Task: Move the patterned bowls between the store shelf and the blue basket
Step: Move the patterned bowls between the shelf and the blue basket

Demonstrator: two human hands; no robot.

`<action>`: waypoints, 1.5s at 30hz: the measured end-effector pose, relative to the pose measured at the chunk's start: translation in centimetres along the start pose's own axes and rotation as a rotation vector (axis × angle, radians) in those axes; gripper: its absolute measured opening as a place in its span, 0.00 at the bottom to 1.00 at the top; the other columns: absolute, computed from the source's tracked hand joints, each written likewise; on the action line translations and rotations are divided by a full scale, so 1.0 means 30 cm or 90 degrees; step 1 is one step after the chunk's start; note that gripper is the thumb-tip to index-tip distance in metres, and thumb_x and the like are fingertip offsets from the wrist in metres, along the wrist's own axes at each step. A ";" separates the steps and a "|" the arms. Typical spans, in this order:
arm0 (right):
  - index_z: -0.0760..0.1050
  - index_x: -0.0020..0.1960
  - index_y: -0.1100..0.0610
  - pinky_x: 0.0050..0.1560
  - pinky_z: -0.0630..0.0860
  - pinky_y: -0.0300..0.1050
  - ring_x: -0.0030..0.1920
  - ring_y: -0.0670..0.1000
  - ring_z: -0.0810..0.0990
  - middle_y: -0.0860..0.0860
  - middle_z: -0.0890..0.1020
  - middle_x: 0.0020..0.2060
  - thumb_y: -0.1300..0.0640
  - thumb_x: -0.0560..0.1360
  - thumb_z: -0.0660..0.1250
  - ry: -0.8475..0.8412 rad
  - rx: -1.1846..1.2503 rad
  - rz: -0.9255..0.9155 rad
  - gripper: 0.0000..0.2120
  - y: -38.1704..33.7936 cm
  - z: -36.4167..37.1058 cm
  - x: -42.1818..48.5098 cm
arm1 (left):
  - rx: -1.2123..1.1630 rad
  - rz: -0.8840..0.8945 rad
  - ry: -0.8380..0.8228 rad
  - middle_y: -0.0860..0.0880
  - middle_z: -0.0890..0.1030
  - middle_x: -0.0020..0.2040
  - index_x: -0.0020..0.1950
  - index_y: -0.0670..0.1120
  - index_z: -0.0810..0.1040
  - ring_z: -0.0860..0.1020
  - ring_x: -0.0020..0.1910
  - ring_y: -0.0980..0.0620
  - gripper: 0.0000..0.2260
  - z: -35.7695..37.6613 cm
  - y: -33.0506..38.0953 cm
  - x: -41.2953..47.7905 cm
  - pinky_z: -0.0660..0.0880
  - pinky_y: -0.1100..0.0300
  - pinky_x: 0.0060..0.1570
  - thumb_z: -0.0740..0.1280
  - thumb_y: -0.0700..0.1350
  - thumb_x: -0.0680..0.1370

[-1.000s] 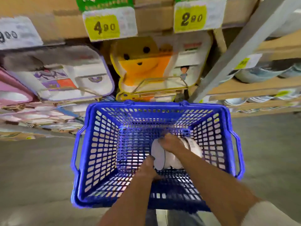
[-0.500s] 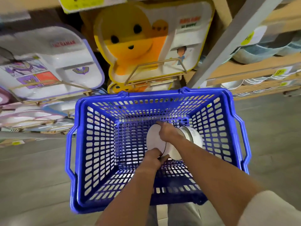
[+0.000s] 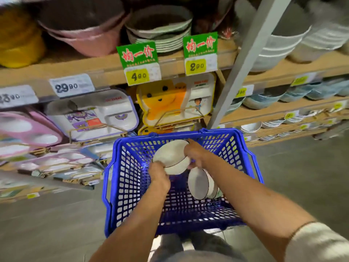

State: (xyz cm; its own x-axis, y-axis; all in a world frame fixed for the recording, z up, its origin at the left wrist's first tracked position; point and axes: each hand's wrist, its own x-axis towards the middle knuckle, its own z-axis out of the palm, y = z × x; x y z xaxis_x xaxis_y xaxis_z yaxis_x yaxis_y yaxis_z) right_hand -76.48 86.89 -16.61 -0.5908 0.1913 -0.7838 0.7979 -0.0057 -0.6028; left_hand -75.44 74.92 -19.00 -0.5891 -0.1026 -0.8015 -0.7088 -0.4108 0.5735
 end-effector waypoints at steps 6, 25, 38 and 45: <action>0.70 0.62 0.53 0.37 0.74 0.46 0.43 0.53 0.71 0.55 0.74 0.49 0.66 0.72 0.54 -0.012 0.086 -0.094 0.21 -0.076 -0.055 -0.190 | 0.007 0.088 -0.097 0.41 0.75 0.60 0.69 0.45 0.72 0.73 0.56 0.39 0.28 0.012 0.156 -0.125 0.73 0.44 0.54 0.52 0.30 0.72; 0.74 0.64 0.56 0.52 0.75 0.53 0.59 0.60 0.77 0.58 0.80 0.58 0.64 0.74 0.54 0.140 0.485 -0.488 0.21 -0.072 -0.526 -0.650 | 0.115 0.256 -0.343 0.45 0.79 0.47 0.57 0.46 0.76 0.76 0.44 0.43 0.21 0.439 0.184 -0.753 0.75 0.55 0.41 0.53 0.32 0.71; 0.76 0.59 0.54 0.48 0.75 0.50 0.54 0.58 0.78 0.55 0.81 0.53 0.65 0.74 0.54 0.275 0.520 -0.531 0.20 0.124 -1.211 -0.962 | 0.135 0.212 -0.451 0.42 0.81 0.57 0.62 0.44 0.78 0.78 0.56 0.38 0.22 0.917 -0.243 -1.169 0.76 0.50 0.50 0.57 0.37 0.70; 0.75 0.62 0.53 0.52 0.77 0.56 0.57 0.61 0.78 0.56 0.80 0.57 0.65 0.74 0.54 0.267 0.544 -0.535 0.21 0.148 -1.433 -0.996 | 0.157 0.218 -0.472 0.43 0.82 0.51 0.52 0.46 0.79 0.79 0.45 0.42 0.15 1.093 -0.334 -1.271 0.75 0.54 0.43 0.57 0.37 0.71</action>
State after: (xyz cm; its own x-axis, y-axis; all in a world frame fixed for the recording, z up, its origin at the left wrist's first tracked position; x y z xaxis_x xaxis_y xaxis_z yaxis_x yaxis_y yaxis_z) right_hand -50.13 123.35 10.55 -0.6671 0.7380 -0.1018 -0.2268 -0.3313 -0.9159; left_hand -58.61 112.65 11.37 -0.8274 0.4699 -0.3076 -0.4582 -0.2481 0.8535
